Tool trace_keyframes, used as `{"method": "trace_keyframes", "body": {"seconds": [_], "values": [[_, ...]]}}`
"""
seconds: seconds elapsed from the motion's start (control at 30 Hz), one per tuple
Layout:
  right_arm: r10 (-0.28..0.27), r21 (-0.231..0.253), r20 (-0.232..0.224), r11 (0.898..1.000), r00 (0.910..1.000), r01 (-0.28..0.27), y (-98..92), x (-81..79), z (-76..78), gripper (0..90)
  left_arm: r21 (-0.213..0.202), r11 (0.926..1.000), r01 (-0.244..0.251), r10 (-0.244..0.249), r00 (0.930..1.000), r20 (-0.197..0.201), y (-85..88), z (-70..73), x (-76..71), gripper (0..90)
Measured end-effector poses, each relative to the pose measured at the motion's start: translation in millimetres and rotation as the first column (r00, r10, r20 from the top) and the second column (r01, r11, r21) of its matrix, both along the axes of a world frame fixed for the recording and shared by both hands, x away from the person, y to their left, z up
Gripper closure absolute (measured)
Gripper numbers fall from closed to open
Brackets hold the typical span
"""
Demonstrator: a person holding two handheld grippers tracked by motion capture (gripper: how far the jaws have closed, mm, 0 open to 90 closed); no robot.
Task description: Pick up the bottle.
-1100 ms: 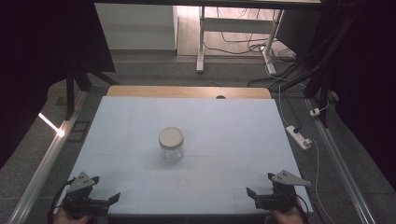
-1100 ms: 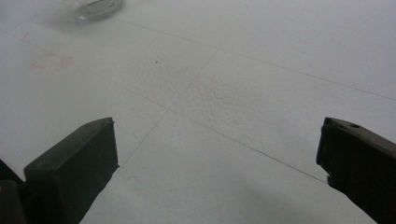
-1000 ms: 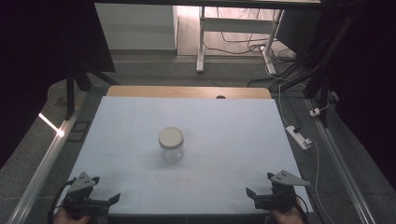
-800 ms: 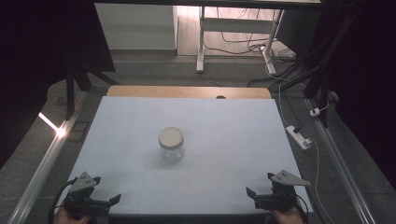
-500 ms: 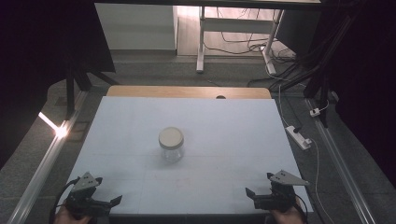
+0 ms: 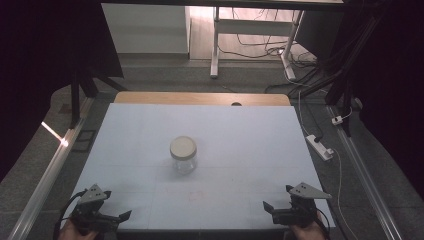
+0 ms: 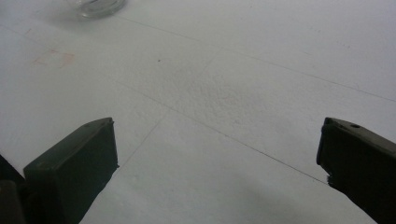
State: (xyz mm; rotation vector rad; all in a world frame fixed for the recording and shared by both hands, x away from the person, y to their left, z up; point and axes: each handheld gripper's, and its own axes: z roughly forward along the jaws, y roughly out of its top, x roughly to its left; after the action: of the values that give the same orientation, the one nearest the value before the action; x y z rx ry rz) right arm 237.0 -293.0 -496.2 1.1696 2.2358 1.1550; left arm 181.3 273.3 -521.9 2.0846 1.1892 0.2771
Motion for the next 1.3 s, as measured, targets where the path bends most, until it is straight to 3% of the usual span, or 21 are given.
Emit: {"method": "trace_keyframes", "body": {"seconds": [0.17,0.2,0.3,0.43,0.63,0.83,0.93,1.07,1.13,1.3], "values": [[-0.001,0.0,-0.005,1.0,1.0,0.001,0.1,0.6,-0.2,0.0,-0.004,1.0,0.008,-0.008,1.0,0.004,-2.2,2.0,1.5,0.0],[-0.001,0.0,-0.005,1.0,1.0,0.001,0.1,0.6,-0.3,0.0,-0.026,0.9996,0.014,-0.014,0.9999,0.006,-2.3,3.3,2.3,0.0],[-0.001,-0.001,-0.006,1.0,1.0,0.001,0.1,0.7,-0.3,0.0,-0.042,0.9988,0.027,-0.027,0.9996,0.0,-2.6,3.4,4.3,0.0],[-0.001,0.0,-0.006,1.0,1.0,0.001,-0.1,0.7,-0.3,0.0,-0.034,0.9983,0.047,-0.047,0.9988,0.012,-6.4,3.6,8.0,0.0],[0.002,-0.003,-0.007,1.0,1.0,-0.002,0.3,0.9,-0.5,0.0,-0.04,0.9925,0.116,-0.115,0.9929,0.029,-15.0,4.3,20.0,0.0],[0.004,-0.001,-0.009,1.0,0.9999,-0.004,0.4,1.3,-0.8,0.0,-0.061,0.9867,0.15,-0.149,0.9885,0.022,-19.2,3.9,27.4,0.0],[0.003,-0.002,-0.01,1.0,0.9999,-0.003,0.4,1.4,-0.8,0.0,-0.072,0.9843,0.161,-0.158,0.9866,0.04,-22.0,3.3,31.4,0.0],[0.006,-0.004,-0.014,1.0,0.9999,-0.006,0.5,1.6,-0.8,0.0,-0.052,0.9835,0.173,-0.17,0.9834,0.064,-27.1,3.3,37.5,0.0],[0.007,-0.005,-0.015,1.0,0.9999,-0.007,0.6,1.8,-0.8,0.0,-0.024,0.9839,0.177,-0.175,0.982,0.071,-31.7,2.9,41.7,0.4],[0.005,-0.004,-0.015,1.0,0.9999,-0.006,0.7,1.9,-1.0,0.0,-0.021,0.9827,0.184,-0.182,0.9801,0.08,-39.5,1.9,52.7,0.3]]}}
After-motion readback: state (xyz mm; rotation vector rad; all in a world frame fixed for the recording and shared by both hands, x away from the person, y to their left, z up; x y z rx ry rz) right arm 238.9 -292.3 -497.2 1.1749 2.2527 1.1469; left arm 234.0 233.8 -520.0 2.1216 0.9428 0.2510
